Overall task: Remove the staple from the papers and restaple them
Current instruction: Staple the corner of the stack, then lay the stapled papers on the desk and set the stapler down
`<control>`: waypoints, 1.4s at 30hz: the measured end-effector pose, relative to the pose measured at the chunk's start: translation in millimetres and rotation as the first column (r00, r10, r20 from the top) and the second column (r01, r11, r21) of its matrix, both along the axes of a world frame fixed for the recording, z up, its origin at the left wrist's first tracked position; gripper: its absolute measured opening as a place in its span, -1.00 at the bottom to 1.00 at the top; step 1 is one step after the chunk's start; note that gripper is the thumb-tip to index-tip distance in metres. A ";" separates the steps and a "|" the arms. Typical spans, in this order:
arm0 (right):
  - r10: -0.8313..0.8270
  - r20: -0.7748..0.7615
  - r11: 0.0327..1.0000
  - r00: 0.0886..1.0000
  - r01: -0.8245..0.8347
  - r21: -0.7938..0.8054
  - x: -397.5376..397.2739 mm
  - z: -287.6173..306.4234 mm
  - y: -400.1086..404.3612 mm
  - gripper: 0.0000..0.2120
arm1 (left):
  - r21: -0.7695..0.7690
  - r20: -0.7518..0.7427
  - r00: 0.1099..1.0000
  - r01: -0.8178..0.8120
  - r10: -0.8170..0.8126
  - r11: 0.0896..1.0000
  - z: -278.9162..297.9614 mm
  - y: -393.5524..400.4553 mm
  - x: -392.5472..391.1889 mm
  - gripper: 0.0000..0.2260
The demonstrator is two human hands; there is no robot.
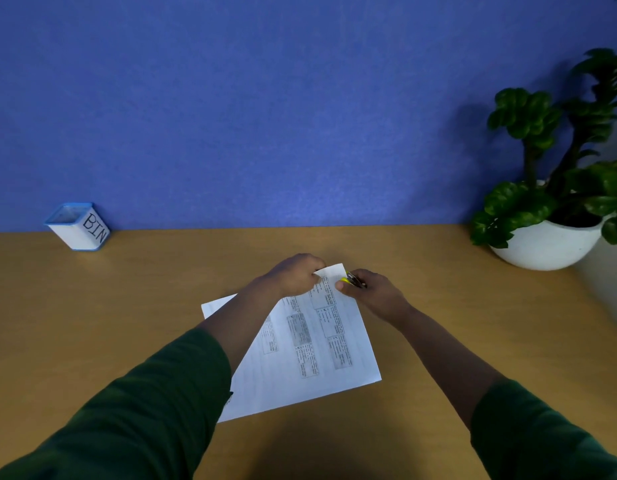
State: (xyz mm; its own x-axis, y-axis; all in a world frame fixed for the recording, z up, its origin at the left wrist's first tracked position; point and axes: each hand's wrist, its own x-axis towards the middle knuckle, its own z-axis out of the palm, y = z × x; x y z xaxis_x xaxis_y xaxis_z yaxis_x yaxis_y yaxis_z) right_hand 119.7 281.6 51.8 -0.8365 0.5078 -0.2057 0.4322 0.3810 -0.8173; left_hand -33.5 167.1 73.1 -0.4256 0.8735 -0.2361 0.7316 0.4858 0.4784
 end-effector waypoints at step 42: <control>-0.613 -0.032 0.729 0.789 0.550 -0.409 79.8 -51.8 17.2 -0.46 | 0.230 0.523 0.747 -0.587 0.411 0.776 4.6 19.2 -3.9 -0.89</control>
